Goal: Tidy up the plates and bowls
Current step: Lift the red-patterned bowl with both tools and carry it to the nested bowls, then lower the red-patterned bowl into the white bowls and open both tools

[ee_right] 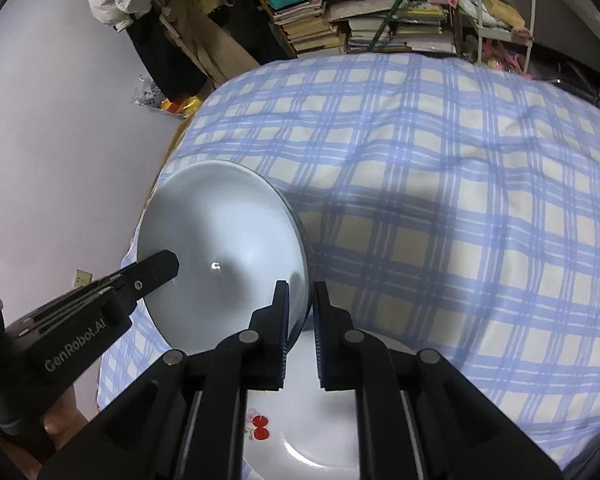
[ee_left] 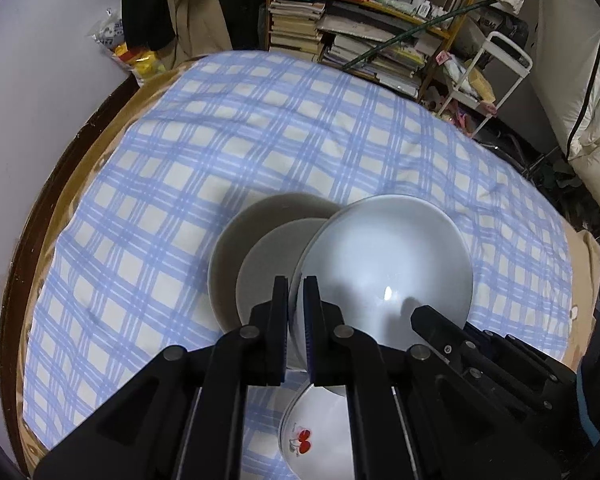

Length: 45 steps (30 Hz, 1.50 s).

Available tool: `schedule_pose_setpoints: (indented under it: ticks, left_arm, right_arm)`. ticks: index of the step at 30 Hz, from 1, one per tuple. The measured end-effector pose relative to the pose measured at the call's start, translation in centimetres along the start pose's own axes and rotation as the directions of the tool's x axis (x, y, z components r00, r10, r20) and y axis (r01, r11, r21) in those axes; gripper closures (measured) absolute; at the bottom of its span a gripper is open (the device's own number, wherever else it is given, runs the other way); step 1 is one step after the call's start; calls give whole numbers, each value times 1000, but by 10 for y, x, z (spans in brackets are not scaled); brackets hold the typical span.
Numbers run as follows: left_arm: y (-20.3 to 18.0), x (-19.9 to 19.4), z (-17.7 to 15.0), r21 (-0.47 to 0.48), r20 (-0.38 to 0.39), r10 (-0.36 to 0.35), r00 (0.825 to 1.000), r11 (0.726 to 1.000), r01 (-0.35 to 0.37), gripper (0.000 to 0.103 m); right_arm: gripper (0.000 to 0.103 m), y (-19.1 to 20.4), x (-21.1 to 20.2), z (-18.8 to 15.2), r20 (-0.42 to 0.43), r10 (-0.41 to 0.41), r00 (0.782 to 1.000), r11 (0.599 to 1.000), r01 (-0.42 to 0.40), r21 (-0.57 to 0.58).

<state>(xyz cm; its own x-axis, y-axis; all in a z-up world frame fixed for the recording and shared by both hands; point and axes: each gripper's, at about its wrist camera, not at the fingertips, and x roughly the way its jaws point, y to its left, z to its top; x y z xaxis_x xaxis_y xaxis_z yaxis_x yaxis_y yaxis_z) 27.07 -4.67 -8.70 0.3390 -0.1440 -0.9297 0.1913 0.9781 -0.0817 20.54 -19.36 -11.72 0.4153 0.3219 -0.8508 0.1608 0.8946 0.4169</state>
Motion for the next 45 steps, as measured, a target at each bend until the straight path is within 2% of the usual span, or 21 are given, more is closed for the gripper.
schedule_pose_setpoints:
  ticks: [7, 13, 19, 26, 45]
  left_arm:
    - [13, 14, 0, -9, -26, 12, 1000, 1000, -13, 96]
    - [33, 18, 3, -67, -39, -5, 999, 998, 2, 96]
    - [35, 14, 7, -37, -25, 19, 1000, 999, -20, 96]
    - [30, 17, 4, -7, -29, 38, 999, 999, -38, 96]
    - [36, 28, 4, -9, -43, 40, 998, 999, -41, 96]
  right_arm:
    - [90, 0, 20, -2, -36, 28, 999, 1000, -28, 12]
    - [90, 14, 25, 5, -17, 20, 1000, 1000, -20, -22]
    - [90, 17, 29, 5, 3, 68, 998, 998, -68, 11]
    - [90, 13, 32, 1, -6, 62, 998, 998, -62, 14]
    - [89, 18, 52, 0, -47, 48, 998, 999, -49, -20]
